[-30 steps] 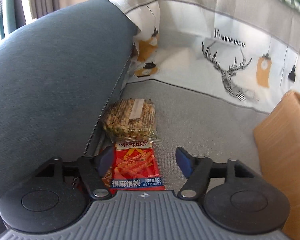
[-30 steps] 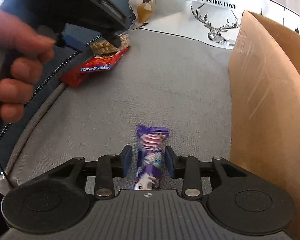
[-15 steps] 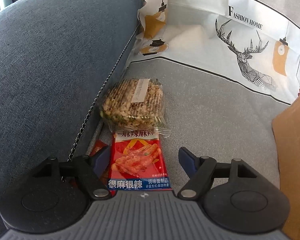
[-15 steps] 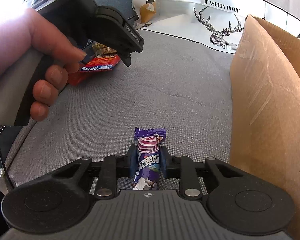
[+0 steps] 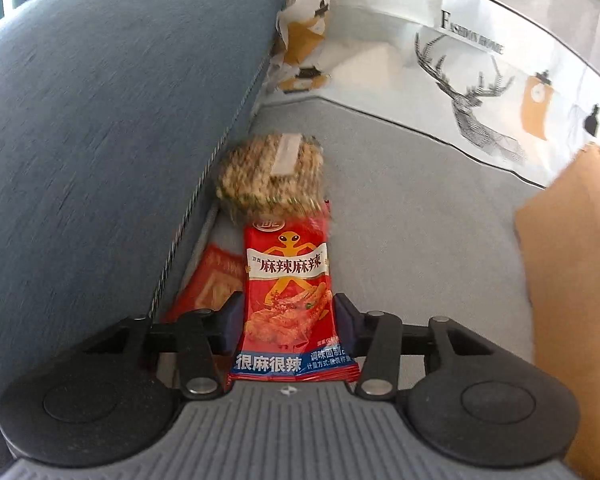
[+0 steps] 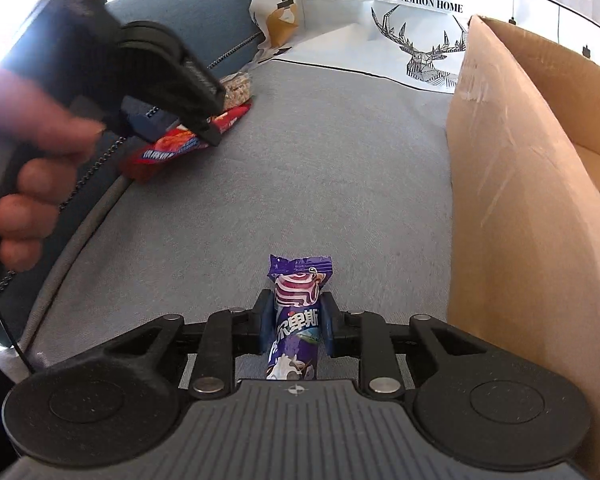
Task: Organize snacks
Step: 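Lift the purple bar with the right tool while the left tool lifts the red pack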
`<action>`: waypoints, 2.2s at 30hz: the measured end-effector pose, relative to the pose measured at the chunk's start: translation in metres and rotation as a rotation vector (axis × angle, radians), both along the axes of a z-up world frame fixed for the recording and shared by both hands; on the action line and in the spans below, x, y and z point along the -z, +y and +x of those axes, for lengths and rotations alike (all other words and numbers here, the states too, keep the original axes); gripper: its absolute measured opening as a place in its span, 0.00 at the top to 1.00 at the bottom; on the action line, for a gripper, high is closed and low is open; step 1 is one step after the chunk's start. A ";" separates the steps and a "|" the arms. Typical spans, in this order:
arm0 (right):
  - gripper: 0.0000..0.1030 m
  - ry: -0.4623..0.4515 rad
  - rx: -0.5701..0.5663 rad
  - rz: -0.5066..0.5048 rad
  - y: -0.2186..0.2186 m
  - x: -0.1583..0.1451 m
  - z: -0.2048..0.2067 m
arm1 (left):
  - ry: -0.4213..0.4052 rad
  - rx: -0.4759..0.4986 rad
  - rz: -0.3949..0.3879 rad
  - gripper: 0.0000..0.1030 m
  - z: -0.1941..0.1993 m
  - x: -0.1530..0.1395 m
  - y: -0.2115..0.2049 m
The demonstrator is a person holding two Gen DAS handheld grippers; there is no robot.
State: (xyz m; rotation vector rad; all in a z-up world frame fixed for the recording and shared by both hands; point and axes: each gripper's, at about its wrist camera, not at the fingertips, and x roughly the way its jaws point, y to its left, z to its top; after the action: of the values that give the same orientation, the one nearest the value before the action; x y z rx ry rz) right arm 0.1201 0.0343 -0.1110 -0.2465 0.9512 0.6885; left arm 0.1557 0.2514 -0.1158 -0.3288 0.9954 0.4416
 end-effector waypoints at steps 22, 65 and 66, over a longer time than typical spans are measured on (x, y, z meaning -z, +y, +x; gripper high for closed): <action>0.72 -0.010 -0.039 0.008 -0.012 -0.003 -0.024 | 0.051 0.040 -0.217 0.36 -0.054 0.005 -0.023; 0.76 -0.151 -0.043 0.020 -0.018 -0.013 -0.046 | 0.001 0.089 -0.065 0.51 -0.033 -0.004 -0.044; 0.76 -0.157 -0.044 0.023 -0.019 -0.013 -0.048 | -0.008 0.088 -0.063 0.51 -0.034 -0.006 -0.044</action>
State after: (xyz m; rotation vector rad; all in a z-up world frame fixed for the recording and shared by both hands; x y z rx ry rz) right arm 0.0725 0.0156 -0.0981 -0.2979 0.7892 0.7092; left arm 0.1217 0.2071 -0.1097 -0.3418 1.0139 0.3293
